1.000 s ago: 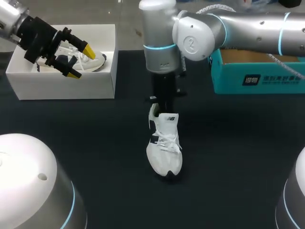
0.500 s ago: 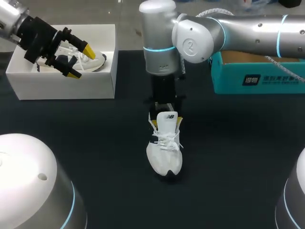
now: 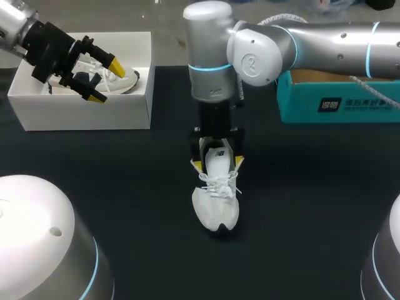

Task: Take the shoe out of the shoebox, open the shoe tongue, remove and reinsert the insole, then place the shoe into the shoebox

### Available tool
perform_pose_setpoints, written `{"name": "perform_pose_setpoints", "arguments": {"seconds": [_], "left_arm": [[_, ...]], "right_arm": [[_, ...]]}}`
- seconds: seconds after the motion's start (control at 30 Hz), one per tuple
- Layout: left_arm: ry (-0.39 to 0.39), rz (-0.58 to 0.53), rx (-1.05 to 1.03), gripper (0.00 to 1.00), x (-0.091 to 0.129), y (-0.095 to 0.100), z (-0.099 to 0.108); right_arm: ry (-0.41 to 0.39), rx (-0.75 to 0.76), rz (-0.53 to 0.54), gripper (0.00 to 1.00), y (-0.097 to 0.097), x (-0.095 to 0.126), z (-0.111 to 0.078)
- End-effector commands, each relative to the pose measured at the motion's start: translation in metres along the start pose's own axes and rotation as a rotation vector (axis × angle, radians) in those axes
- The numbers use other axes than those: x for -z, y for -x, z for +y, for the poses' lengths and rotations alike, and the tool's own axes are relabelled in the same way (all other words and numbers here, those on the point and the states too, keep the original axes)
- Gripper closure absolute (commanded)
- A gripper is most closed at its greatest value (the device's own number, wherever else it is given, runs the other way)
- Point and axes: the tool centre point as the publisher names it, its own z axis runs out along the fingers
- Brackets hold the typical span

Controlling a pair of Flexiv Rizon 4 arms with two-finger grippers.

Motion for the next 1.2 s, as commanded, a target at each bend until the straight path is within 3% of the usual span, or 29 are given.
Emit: {"name": "perform_pose_setpoints", "arguments": {"seconds": [0.03,0.33,0.37,0.4,0.43,0.87,1.2], "left_arm": [[-0.001,0.005,0.0,0.0,0.0,0.0,0.0],[-0.001,0.005,0.0,0.0,0.0,0.0,0.0],[-0.001,0.005,0.0,0.0,0.0,0.0,0.0],[-0.001,0.005,0.0,0.0,0.0,0.0,0.0],[-0.001,0.005,0.0,0.0,0.0,0.0,0.0],[-0.001,0.005,0.0,0.0,0.0,0.0,0.0],[-0.001,0.005,0.0,0.0,0.0,0.0,0.0]], "right_arm": [[0.025,0.009,-0.005,0.0,-0.002,0.007,-0.016],[0.096,0.012,-0.001,0.0,0.0,0.025,-0.032],[0.107,0.008,0.008,0.21,0.0,0.026,-0.031],[0.12,0.007,0.016,0.64,0.001,0.027,-0.03],[0.128,0.006,0.027,1.0,0.001,0.027,-0.028],[0.146,-0.002,0.034,1.0,0.0,0.022,-0.015],[0.119,-0.018,0.014,1.0,0.002,0.003,0.003]]}}
